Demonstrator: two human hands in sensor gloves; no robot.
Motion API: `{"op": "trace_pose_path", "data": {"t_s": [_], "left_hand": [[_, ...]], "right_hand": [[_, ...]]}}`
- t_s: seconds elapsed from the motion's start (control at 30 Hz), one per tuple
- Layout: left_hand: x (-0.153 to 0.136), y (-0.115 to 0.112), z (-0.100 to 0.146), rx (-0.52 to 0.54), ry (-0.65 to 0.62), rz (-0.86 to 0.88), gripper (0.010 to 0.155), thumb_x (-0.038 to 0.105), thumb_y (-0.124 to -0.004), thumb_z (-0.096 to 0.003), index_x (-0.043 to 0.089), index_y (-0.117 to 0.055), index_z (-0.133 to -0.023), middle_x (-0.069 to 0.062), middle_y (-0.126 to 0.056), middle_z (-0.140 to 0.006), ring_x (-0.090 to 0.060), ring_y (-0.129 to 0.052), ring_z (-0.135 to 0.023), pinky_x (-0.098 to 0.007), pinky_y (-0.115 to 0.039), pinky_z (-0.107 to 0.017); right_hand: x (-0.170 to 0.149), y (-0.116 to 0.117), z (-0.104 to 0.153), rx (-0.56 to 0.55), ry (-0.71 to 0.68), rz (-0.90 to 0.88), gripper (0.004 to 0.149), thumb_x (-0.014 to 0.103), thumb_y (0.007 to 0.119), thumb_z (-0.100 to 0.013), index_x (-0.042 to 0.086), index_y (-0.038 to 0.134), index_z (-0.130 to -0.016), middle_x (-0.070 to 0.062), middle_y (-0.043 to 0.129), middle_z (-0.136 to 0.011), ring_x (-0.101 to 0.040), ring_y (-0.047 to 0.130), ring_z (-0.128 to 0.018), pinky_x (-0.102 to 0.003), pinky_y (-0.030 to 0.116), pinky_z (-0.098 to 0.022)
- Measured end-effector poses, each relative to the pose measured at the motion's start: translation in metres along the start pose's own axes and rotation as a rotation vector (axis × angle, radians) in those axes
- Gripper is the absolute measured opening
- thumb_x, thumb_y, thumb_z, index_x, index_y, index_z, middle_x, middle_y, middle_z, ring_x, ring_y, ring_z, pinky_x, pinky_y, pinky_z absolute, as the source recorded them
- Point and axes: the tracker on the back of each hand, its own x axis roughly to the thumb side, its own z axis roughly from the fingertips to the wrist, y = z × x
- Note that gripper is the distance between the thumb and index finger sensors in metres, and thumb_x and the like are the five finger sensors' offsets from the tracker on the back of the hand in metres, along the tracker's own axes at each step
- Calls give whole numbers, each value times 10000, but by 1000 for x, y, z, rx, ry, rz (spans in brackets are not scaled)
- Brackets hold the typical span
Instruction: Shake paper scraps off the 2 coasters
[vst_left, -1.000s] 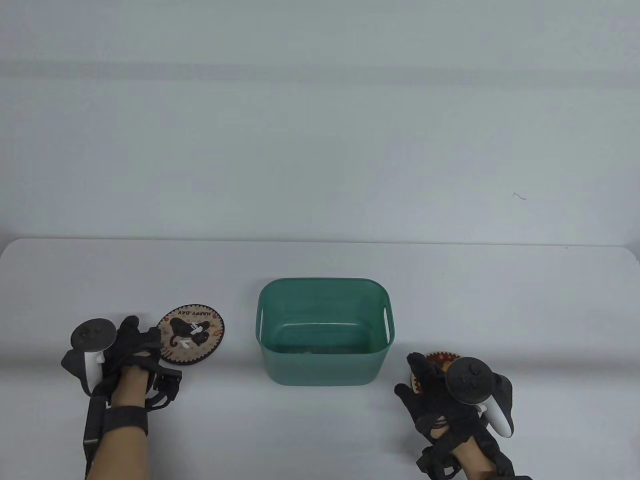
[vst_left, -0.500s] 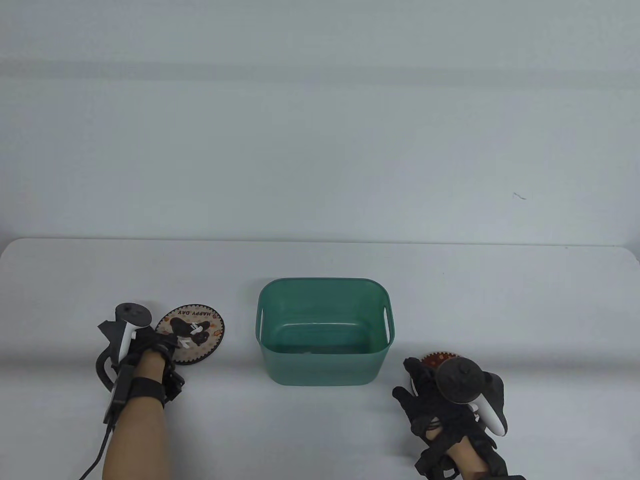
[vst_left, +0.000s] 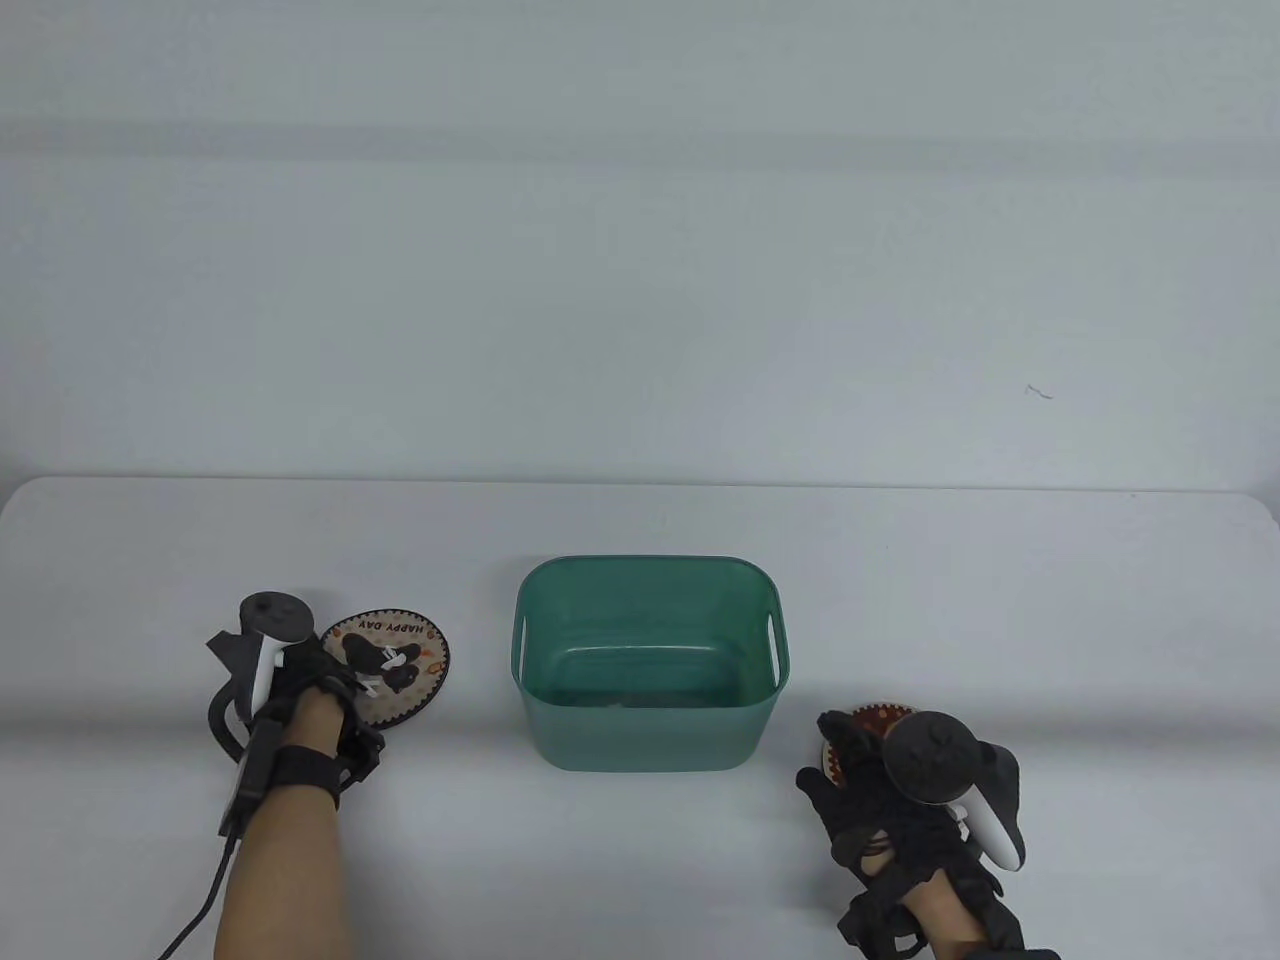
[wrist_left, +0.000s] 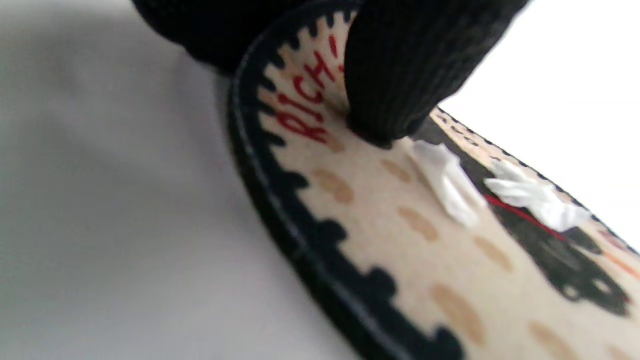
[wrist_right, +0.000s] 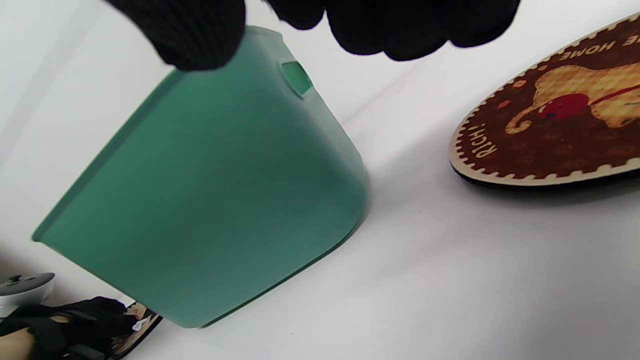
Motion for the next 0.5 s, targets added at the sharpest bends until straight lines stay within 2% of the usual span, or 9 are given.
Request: {"op": "trace_pose_path", "data": {"t_s": [0.07, 0.1, 0.17, 0.3, 0.5], "left_hand": [[-2, 1, 0, 1, 3, 26, 805, 266, -955, -378, 145, -414, -963, -79, -766, -740, -258, -855, -490, -314, -779, -331], [-3, 1, 0, -3, 3, 33, 779, 261, -952, -380, 137, -449, -962, -85, -783, -725, -252, -864, -476, -312, -785, -319], [-6, 2, 0, -16, 9, 45, 636, 266, -914, -407, 139, -583, -935, -109, -802, -710, -246, -871, -463, -308, -789, -308], [-16, 4, 4, -11, 0, 134, 465, 291, -785, -460, 166, -659, -889, -116, -798, -722, -254, -903, -430, -292, -804, -263], [-33, 9, 16, -64, 32, 380, 441, 290, -722, -475, 150, -643, -886, -141, -857, -695, -248, -971, -339, -286, -834, -182]], "right_hand": [[-1, 0, 0, 3, 5, 0, 663, 438, 689, -454, 199, 339, -964, -131, 427, -1001, -337, 549, -883, -479, 544, -621], [-1, 0, 0, 4, 5, 1, 663, 437, 689, -454, 199, 340, -964, -131, 427, -1001, -337, 548, -884, -479, 544, -621], [-1, -1, 0, 2, 6, 0, 661, 438, 687, -454, 200, 340, -964, -129, 427, -1002, -336, 549, -884, -479, 545, -621], [-3, -3, 0, -3, 6, -3, 651, 435, 679, -457, 204, 343, -964, -131, 427, -1002, -337, 550, -884, -480, 546, -620], [-4, -5, 1, -10, 2, -12, 647, 436, 675, -457, 205, 346, -963, -131, 431, -1002, -338, 555, -883, -481, 549, -619]]}}
